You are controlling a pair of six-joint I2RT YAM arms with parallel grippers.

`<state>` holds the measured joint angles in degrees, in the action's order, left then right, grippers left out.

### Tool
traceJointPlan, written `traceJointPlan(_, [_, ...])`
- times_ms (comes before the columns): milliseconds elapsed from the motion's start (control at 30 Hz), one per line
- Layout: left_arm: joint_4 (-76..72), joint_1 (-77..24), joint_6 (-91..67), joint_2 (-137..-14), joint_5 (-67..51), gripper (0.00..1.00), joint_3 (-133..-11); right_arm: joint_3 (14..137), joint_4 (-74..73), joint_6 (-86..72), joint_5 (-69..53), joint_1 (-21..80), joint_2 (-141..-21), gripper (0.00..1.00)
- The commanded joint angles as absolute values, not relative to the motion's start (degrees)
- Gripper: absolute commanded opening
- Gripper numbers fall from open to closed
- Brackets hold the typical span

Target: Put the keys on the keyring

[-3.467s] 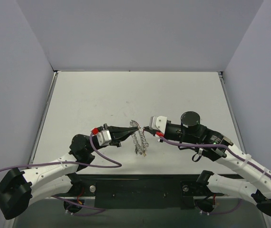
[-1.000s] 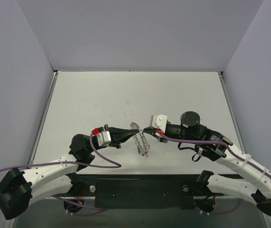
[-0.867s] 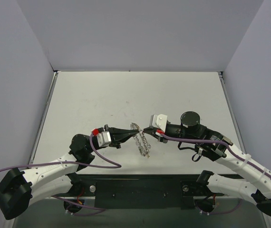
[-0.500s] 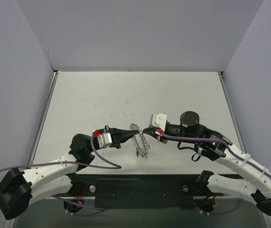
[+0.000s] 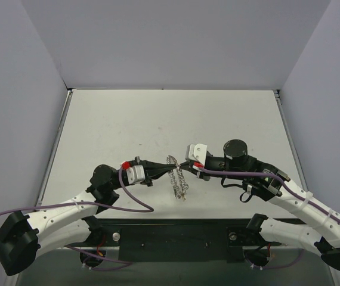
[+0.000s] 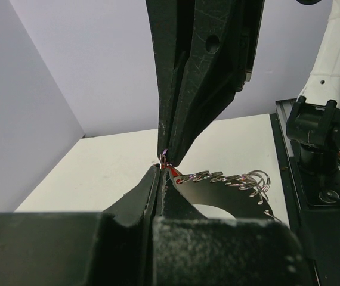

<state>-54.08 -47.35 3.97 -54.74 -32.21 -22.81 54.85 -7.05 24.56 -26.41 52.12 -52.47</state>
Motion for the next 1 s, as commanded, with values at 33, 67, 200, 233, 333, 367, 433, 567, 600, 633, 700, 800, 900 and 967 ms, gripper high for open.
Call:
traceJointPlan(33, [-52.03, -48.08, 5.89, -54.05, -33.75, 0.0, -26.37, 58.18, -5.01, 25.4, -29.18, 52.38, -52.74, 0.0])
traceJointPlan(67, [-51.51, -48.08, 5.98, -53.97, -33.75, 0.0, -26.45, 58.1, -5.01, 25.4, -29.18, 52.3, -52.82, 0.0])
traceJointPlan(200, [-50.28, -48.16, 6.59, -53.88, -33.75, 0.0, -26.81, 58.01, -4.83, 25.4, -29.18, 52.38, -52.65, 0.0])
traceJointPlan(233, [-49.93, -48.08, 6.68, -53.88, -33.84, 0.0, -26.89, 57.92, -4.75, 25.4, -29.18, 52.38, -52.73, 0.0])
traceJointPlan(333, [-49.05, -48.16, 7.2, -53.79, -34.01, 0.0, -27.16, 57.92, -4.4, 25.31, -29.09, 52.29, -52.73, 0.0])
traceJointPlan(367, [-48.52, -48.16, 7.29, -53.88, -34.01, 0.0, -27.25, 57.83, -4.22, 25.14, -29.09, 52.38, -52.65, 0.0])
traceJointPlan(433, [-47.99, -48.25, 7.73, -53.88, -34.01, 0.0, -27.33, 57.92, -4.04, 25.05, -29.09, 52.38, -52.82, 0.0])
traceJointPlan(567, [-46.59, -48.52, 8.61, -53.79, -34.1, 0.0, -27.68, 57.92, -4.13, 25.05, -29.0, 52.38, -52.91, 0.0])
traceJointPlan(600, [-46.41, -48.52, 8.79, -53.79, -34.1, 0.0, -27.69, 57.83, -4.13, 25.05, -29.0, 52.3, -52.82, 0.0])
traceJointPlan(633, [-46.32, -48.6, 8.88, -53.79, -34.1, 0.0, -27.69, 57.83, -4.13, 25.05, -28.92, 52.38, -52.74, 0.0])
traceJointPlan(700, [-46.14, -48.52, 8.96, -53.88, -34.1, 0.0, -27.77, 58.01, -4.22, 25.05, -28.83, 52.38, -52.74, 0.0])
traceJointPlan(800, [-45.7, -48.6, 9.23, -53.88, -34.02, 0.0, -27.69, 58.01, -4.39, 25.14, -28.92, 52.38, -52.82, 0.0])
traceJointPlan(900, [-45.18, -48.6, 9.4, -53.88, -34.01, 0.0, -27.95, 58.01, -4.39, 25.14, -29.0, 52.38, -52.82, 0.0])
traceJointPlan(967, [-45.09, -48.6, 9.49, -53.96, -33.93, 0.0, -28.04, 58.18, -4.57, 25.31, -28.92, 52.38, -52.82, 0.0])
